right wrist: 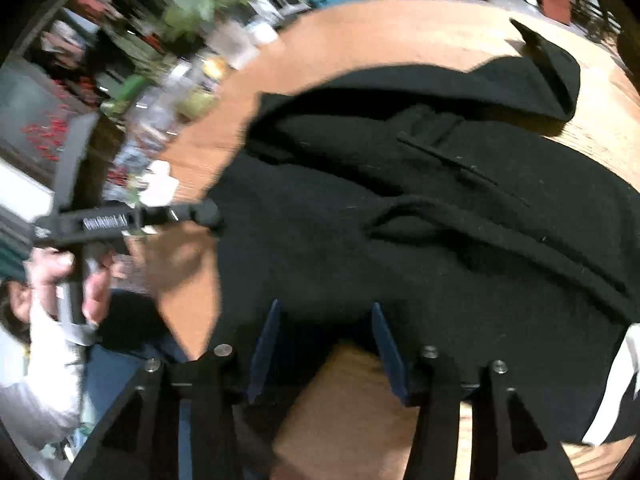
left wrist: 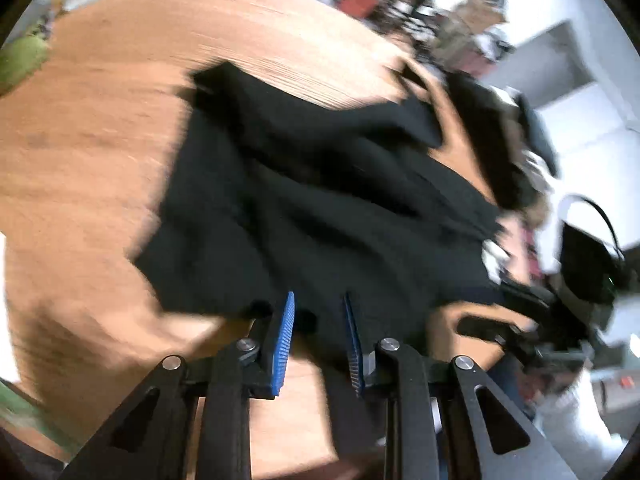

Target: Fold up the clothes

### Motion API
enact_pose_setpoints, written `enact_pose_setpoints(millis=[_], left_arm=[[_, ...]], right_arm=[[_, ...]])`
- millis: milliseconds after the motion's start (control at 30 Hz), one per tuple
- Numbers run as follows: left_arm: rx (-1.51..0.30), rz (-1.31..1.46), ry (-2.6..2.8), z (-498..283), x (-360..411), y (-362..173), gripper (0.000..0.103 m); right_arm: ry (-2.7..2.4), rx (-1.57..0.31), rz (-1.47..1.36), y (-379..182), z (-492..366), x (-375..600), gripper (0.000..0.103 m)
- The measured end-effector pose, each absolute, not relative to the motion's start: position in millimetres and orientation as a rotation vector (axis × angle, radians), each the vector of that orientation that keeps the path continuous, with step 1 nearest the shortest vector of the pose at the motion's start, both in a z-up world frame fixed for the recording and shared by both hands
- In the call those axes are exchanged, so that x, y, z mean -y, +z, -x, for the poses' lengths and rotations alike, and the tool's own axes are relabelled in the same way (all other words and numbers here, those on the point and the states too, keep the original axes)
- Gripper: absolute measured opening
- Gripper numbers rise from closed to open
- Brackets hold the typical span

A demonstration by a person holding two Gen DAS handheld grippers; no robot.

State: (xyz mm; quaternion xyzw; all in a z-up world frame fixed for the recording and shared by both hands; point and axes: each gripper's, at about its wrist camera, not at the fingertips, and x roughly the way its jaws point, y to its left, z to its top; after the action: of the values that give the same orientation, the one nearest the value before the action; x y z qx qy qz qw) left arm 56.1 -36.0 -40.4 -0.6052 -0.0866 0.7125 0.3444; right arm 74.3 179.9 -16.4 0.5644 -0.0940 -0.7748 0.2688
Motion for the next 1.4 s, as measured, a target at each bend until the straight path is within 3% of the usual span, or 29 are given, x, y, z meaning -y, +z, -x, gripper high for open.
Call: enact_pose_setpoints(millis=[100,200,367,600,667,833,1033,1300,1400], left_arm=[[0.296,1.524,1.731,-76,18,-41,0.025],[0.310,1.572,1.739,-81,3,-53,0.025],[0.350,1.757,1.812,-79,12,-78,0.024],[0.295,1.799,1.964,-98,23,-41,0.027],[0.313,1.772,1.970,-107,21,-36,0.031],[0.324,1.801,2.011,-114,2,-53,0.033],[0.321,1.817,2.051,-122,15,-61,0.033],[0.145,1.765,2.029,-147,17,-58,0.034],[0.131,1.748,2.033,-147,13,-57,0.034]], right_arm=[[-2.013,0.342,-1.432,-14,-83,-178,0.052],[-1.936,0.414,-1.442,-32,-79,-176,0.064],[-1.887,0.421,-1.485,-50,-76,-182,0.066],[-2.096,0.211,-1.401,-36,-93,-198,0.068],[-2.232,0.085,-1.334,-25,-100,-196,0.072],[-2.415,-0.198,-1.223,-17,-103,-184,0.072],[-2.389,-0.158,-1.217,-23,-83,-175,0.072],[-2.413,-0.367,-1.295,-47,-84,-160,0.072],[-2.416,-0.337,-1.309,-45,-82,-164,0.078]])
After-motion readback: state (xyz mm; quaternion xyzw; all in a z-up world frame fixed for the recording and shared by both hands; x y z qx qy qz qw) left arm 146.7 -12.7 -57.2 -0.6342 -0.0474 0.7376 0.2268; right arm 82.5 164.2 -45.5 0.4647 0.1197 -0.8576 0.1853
